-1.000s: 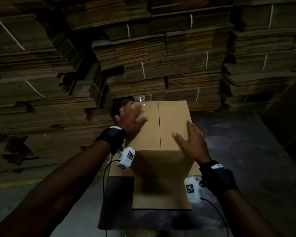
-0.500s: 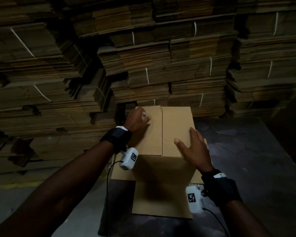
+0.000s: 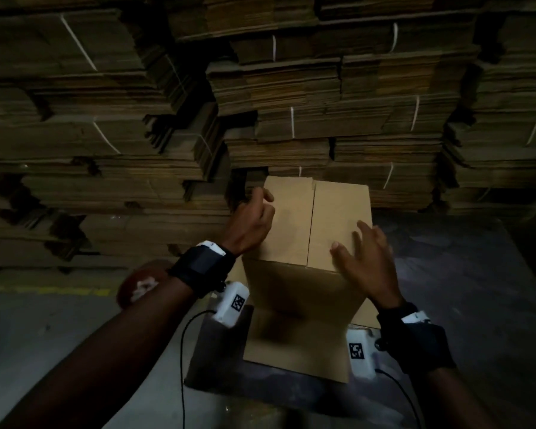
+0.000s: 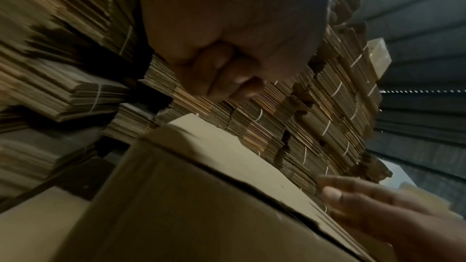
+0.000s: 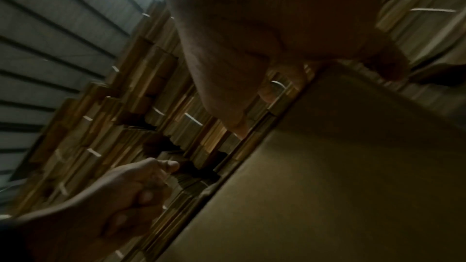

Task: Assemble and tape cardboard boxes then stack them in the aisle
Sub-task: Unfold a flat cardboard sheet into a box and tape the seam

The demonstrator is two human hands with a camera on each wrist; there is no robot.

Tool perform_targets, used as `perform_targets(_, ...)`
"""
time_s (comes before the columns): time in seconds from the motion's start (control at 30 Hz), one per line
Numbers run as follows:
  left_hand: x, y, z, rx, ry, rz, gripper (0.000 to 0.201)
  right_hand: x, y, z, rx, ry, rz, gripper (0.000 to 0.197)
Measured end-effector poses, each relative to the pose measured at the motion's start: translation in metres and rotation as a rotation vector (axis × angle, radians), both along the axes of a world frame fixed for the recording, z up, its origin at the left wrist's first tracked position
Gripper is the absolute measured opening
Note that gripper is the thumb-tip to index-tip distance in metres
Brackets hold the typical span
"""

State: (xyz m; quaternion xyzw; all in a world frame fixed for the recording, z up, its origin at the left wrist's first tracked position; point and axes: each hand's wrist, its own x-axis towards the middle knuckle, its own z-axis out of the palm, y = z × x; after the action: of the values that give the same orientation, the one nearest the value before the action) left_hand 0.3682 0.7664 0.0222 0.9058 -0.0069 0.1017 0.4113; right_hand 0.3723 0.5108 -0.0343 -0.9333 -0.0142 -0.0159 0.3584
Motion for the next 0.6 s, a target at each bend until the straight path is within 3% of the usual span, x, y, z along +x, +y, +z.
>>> perform_targets(0.1,-0.021,0.009,-0.014,-0.137,0.024,0.058,0.024,-0.021,0.017,0.025,-0.058,-0.158,-0.003,0.063)
perform_targets(0.2,-0.052,0.019,-0.025,-0.19,0.006,0.089,0.03,-0.044,0.043,0.039,0.052,-0.326,0.113,0.049)
perform_targets(0.3,-0.088,0.03,-0.04,-0.242,-0.008,0.224,0.041,-0.067,0.076,0.034,0.176,-0.358,0.27,0.042)
perform_targets(0.37,-0.114,0.038,-0.049,-0.405,0.014,0.336,0.032,-0.081,0.101,0.025,0.243,-0.358,0.372,0.04)
perform_targets(0.43,-0.146,0.049,-0.053,-0.517,0.052,0.444,0.007,-0.093,0.124,0.012,0.281,-0.314,0.473,0.038)
perform_targets(0.6,-0.209,0.111,-0.085,-0.262,0.043,0.643,0.043,-0.117,0.187,-0.014,0.298,-0.196,0.652,0.041)
